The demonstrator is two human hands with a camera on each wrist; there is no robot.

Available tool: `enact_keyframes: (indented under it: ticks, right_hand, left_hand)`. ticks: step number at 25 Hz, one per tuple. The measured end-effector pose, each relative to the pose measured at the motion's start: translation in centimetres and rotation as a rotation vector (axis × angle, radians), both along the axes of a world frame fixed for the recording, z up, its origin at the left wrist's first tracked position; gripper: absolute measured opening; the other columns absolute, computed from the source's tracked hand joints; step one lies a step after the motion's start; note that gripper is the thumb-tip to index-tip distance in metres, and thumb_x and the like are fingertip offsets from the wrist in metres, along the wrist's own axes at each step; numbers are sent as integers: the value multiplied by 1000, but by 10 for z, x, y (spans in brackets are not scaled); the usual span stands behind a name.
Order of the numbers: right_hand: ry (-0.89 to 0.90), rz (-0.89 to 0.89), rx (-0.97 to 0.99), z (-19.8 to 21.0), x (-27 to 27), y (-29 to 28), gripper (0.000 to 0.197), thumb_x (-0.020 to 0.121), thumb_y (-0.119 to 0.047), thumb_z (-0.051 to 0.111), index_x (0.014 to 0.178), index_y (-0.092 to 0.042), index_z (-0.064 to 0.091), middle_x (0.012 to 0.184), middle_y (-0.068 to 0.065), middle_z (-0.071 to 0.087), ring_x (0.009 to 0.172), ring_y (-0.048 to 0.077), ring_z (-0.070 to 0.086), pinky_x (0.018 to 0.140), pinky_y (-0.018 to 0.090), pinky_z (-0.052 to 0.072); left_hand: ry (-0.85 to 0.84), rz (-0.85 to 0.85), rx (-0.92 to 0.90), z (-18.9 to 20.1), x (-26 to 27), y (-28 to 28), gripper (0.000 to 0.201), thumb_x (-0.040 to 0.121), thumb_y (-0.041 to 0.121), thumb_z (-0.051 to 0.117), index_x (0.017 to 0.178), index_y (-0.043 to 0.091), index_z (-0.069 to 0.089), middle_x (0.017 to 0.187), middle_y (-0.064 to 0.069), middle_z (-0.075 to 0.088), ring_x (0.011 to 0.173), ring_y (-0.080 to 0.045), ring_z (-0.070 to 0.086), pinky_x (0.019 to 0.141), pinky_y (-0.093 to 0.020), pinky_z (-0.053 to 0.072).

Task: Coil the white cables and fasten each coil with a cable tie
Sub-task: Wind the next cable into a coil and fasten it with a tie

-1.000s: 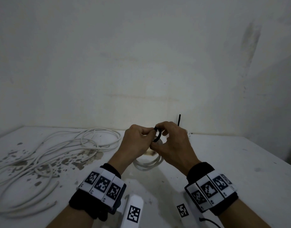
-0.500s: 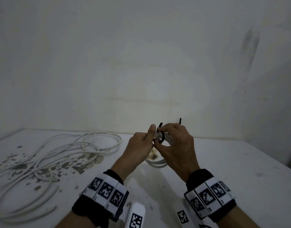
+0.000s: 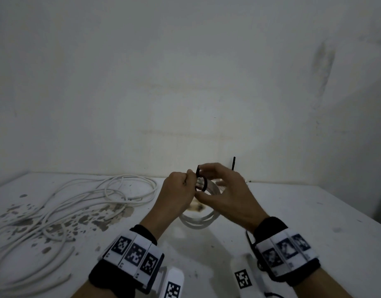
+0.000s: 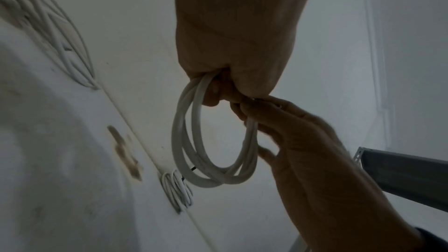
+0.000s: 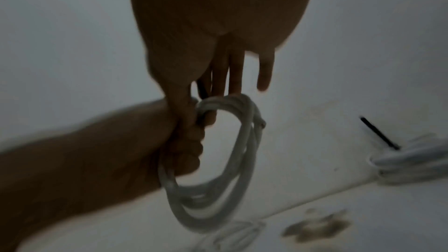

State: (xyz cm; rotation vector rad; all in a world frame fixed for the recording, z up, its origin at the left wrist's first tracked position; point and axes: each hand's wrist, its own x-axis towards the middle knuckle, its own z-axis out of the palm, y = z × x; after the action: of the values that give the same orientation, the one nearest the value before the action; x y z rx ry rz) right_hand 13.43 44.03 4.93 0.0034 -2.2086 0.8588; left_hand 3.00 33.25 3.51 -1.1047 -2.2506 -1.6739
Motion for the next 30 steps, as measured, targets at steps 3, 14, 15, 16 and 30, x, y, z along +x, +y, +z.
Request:
enact_keyframes:
  ticks: [3, 14, 15, 16, 30]
  right_hand:
    - [-133, 103, -378, 17, 5, 0, 29, 92, -20, 68, 120, -22, 63, 98, -3, 77, 95, 10, 71, 82, 21, 54]
    - [-33, -176, 198, 32, 9, -28, 12, 89, -11, 66, 83, -21, 65, 81, -13, 66, 82, 6, 59, 70, 16, 46]
    - [-27, -180, 253, 28, 13, -33, 12, 89, -10, 65, 83, -21, 64, 82, -12, 65, 82, 8, 58, 72, 24, 47]
    - [-9, -176, 291, 22, 17, -36, 13, 88, -9, 65, 83, -21, 62, 82, -11, 64, 81, 10, 56, 71, 29, 48]
    - [83, -190, -6, 55, 13, -29, 14, 89, -1, 66, 84, -15, 67, 79, -12, 67, 75, 1, 61, 61, 9, 46]
  left_hand:
    - [33, -24, 2, 2, 2, 0, 54, 104, 26, 36, 56, 8, 53, 45, 7, 42, 37, -4, 42, 47, -21, 29]
    - [71, 22, -62, -8, -2, -3, 61, 105, 20, 34, 47, 24, 52, 37, 9, 41, 39, -3, 45, 46, -13, 32]
    - [78, 36, -57, -9, -3, -4, 61, 105, 20, 33, 46, 25, 51, 38, 11, 43, 42, -1, 48, 49, -11, 34]
    - [81, 52, -54, -9, -5, -6, 60, 105, 19, 34, 48, 23, 53, 40, 11, 46, 44, -2, 50, 50, -11, 34]
    - [100, -20, -131, -14, -4, -1, 54, 105, 22, 30, 67, 9, 67, 57, 14, 57, 53, -3, 52, 52, -10, 38]
